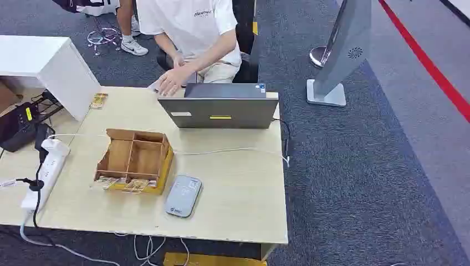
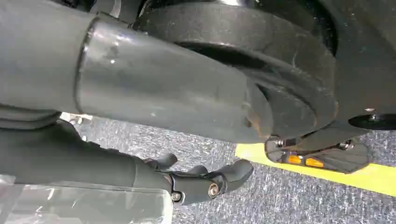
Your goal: Pass the card to the sensor for recognition and then transmit it.
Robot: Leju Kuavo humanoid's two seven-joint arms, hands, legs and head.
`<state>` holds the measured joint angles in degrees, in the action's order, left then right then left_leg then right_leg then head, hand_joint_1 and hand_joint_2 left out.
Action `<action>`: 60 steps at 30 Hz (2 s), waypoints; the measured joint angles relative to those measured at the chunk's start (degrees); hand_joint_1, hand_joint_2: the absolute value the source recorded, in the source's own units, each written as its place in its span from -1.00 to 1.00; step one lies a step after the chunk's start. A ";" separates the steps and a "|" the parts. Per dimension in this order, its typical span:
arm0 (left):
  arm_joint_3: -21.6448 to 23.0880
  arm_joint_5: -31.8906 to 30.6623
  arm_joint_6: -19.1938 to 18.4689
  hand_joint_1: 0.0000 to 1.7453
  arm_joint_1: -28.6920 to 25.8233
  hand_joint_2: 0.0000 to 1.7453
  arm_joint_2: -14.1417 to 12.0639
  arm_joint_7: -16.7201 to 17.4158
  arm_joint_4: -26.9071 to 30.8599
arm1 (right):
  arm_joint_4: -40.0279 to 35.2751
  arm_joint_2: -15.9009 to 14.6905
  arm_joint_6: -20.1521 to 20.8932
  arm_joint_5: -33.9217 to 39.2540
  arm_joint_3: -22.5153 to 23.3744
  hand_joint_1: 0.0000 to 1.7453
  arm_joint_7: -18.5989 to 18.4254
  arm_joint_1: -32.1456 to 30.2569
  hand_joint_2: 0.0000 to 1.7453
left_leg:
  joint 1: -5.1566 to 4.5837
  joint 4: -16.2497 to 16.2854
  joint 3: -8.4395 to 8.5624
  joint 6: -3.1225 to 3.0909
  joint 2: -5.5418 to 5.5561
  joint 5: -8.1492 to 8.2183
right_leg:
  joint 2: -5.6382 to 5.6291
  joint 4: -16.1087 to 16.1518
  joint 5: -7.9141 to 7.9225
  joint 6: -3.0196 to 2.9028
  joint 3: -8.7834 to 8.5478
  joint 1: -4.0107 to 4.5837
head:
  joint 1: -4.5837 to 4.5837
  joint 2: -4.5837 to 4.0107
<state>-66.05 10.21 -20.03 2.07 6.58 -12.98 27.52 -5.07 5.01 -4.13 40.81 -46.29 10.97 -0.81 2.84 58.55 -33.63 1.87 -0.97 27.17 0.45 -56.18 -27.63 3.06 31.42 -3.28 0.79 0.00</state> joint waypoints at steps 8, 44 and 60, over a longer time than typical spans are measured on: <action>-0.92 11.23 -10.05 -1.00 1.49 1.00 -4.15 -2.77 3.60 | 1.42 0.02 -0.09 1.22 -4.61 -1.00 0.39 0.54 -1.00 | 0.02 0.00 0.01 0.02 -0.01 -0.01 | -0.02 -0.03 0.00 0.00 -0.03 0.02 | 0.00 0.00; 27.65 -3.64 5.21 -1.00 8.37 1.00 -2.38 -8.65 48.96 | 3.47 0.96 -6.27 0.44 -15.50 -1.00 -3.80 1.09 -1.00 | 0.03 0.01 0.11 0.06 -0.02 -0.08 | -0.08 -0.04 0.08 -0.10 -0.03 0.05 | 0.04 0.00; 45.24 -30.59 11.76 -1.00 19.07 1.00 -5.63 1.02 48.92 | 1.92 1.40 -11.61 -1.27 -17.55 -1.00 -8.89 2.25 -1.00 | 0.03 0.02 0.11 0.06 -0.06 -0.09 | -0.14 -0.07 0.12 -0.16 0.00 0.05 | 0.04 0.00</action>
<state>-20.81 -20.38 -8.26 21.14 0.94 -11.96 76.44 -3.15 6.40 -15.74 39.54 -63.84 2.08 1.44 2.88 58.57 -33.52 1.94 -1.03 27.08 0.30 -56.25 -27.51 2.90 31.42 -3.23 0.83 0.00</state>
